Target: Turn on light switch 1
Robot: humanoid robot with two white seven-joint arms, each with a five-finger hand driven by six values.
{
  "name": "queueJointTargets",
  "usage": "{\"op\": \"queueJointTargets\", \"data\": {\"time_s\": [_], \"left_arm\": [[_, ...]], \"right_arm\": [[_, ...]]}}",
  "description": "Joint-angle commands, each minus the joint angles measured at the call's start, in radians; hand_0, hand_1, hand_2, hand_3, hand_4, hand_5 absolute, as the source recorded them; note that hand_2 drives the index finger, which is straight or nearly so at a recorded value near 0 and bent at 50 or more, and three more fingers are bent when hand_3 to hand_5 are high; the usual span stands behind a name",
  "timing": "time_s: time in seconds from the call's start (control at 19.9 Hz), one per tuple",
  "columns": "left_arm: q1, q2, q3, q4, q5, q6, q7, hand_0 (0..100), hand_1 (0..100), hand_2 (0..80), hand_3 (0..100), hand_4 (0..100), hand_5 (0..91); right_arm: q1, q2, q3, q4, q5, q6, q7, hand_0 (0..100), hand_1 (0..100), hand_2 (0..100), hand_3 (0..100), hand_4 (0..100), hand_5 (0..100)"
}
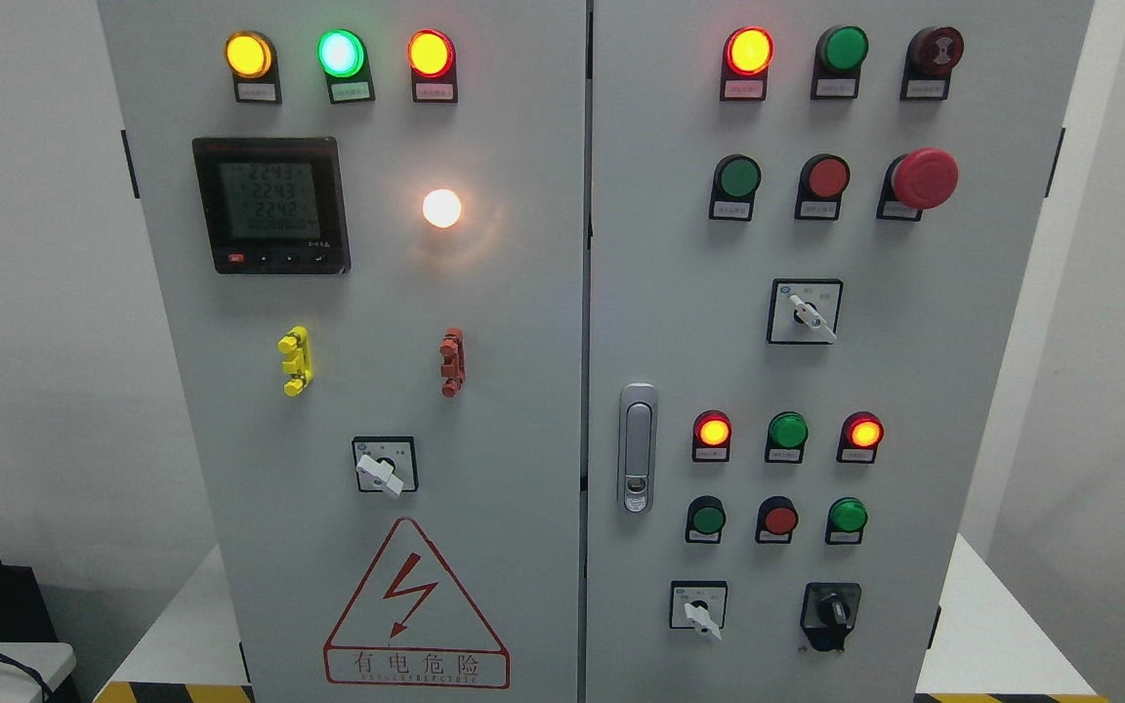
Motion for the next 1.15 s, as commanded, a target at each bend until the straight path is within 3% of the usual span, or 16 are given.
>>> {"op": "queueJointTargets", "data": {"time_s": [0.0,0.35,0.55,0.8,1.1], "left_arm": [[-0.002,0.025,-0.174,0.616,-0.025,-0.001,-0.017,39,0,0.0,0,8,4.4],[-0.044,-0.031,-0.425,0.719,-0.025,0.054,-0.014,40,0,0.0,0,2,1.7],[-0.102,-0.067,-0.435,0.719,-0.023,0.176,-0.020,41,0,0.0,0,0,0.2],[-0.117,-0.090,-0.516,0.739,-0.023,0.200,-0.017,41,0,0.0,0,0,1.6],[-0.117,-0.097,-0.518,0.740,-0.017,0.208,-0.009,41,0,0.0,0,1,1.4]], "right_arm": [[0.000,0.000,0.000,-0.001,-0.017,0.000,-0.001,12,39,0,0,0,0],[0.000,0.000,0.000,-0.001,-0.017,0.000,-0.001,12,39,0,0,0,0],[0.000,0.000,0.000,-0.001,-0.018,0.000,-0.001,12,39,0,0,0,0],[0.000,0.000,0.000,0.001,-0.017,0.000,-0.001,12,39,0,0,0,0],[0.000,0.000,0.000,-0.001,-0.018,0.000,-0.001,12,39,0,0,0,0]]}}
